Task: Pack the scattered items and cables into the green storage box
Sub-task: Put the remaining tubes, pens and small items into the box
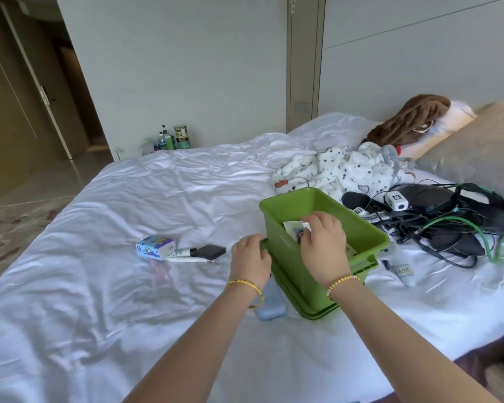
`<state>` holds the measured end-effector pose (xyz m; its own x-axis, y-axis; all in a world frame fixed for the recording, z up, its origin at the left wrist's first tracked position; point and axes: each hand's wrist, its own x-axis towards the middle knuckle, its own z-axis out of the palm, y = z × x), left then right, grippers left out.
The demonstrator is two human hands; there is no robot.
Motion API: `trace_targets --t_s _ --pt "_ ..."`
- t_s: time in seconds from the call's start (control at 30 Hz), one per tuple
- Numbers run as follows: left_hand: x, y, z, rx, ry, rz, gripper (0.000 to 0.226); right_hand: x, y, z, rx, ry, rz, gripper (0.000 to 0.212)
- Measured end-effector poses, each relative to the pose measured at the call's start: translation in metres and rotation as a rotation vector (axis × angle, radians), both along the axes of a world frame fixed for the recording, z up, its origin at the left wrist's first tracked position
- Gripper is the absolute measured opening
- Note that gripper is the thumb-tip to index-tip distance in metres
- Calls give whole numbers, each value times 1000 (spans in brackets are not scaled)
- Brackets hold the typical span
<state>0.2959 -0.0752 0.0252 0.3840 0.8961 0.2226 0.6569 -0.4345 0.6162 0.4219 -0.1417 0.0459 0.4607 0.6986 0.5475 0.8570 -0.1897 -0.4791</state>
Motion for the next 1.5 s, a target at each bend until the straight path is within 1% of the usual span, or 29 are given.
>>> trace_targets --t_s 0.1,0.17,0.33,0.43,0.5,0.6,0.67,0.73,0.8,0.87,0.93,0.97,1.07,1.17,1.27,1.33,1.37,1.4,1.43,1.47,1.5 --pt "-37 20 -15 -14 30 72 41 -36 17 -7 121 -73 142 34" --pt "-62 35 -26 -34 50 126 43 -58 32 -19 97 -94 251 37" --pt "-118 69 -54 -120 179 216 49 -103 74 -68 -200 -74 417 43" --pt "-145 90 -73 -154 253 237 49 -124 102 -96 -400 -74 451 50" --pt "-160 103 -86 -156 320 230 50 -136 121 -112 -474 -81 467 51" --pt "-172 124 -100 -177 382 209 52 -148 150 -129 -529 1 425 55" --pt "-174 138 -107 -168 419 185 53 -148 171 -132 -503 118 310 56" --pt "-171 150 -113 -108 479 159 55 -142 190 -133 -452 218 208 58" --pt "-166 160 -120 -17 562 145 60 -134 206 -136 -495 219 179 64" --pt "-160 171 -126 71 669 127 66 -126 218 -141 -565 243 196 71" --pt "-154 183 -130 135 761 104 69 -121 228 -145 -609 251 214 73" --pt "-152 189 -131 148 776 100 69 -119 232 -146 -624 247 215 72" --pt "-146 203 -131 149 751 103 66 -114 236 -151 -623 225 205 66" --pt "-143 206 -130 172 721 115 50 -111 235 -153 -597 228 217 50" --pt "-146 204 -129 139 680 163 43 -111 230 -150 -593 231 228 39" --pt "-151 200 -128 64 587 186 48 -117 223 -149 -586 199 184 38" --pt "-154 197 -128 13 545 194 53 -122 219 -149 -577 143 147 39" --pt "-159 195 -129 -30 528 199 58 -128 215 -149 -560 43 114 45" --pt "-163 194 -130 -59 531 201 61 -135 209 -151 -516 -81 97 55" --pt "-166 193 -131 -75 547 199 62 -141 204 -153 -470 -183 111 66" --pt "-170 193 -132 -87 561 198 61 -145 200 -151 -449 -258 136 72"
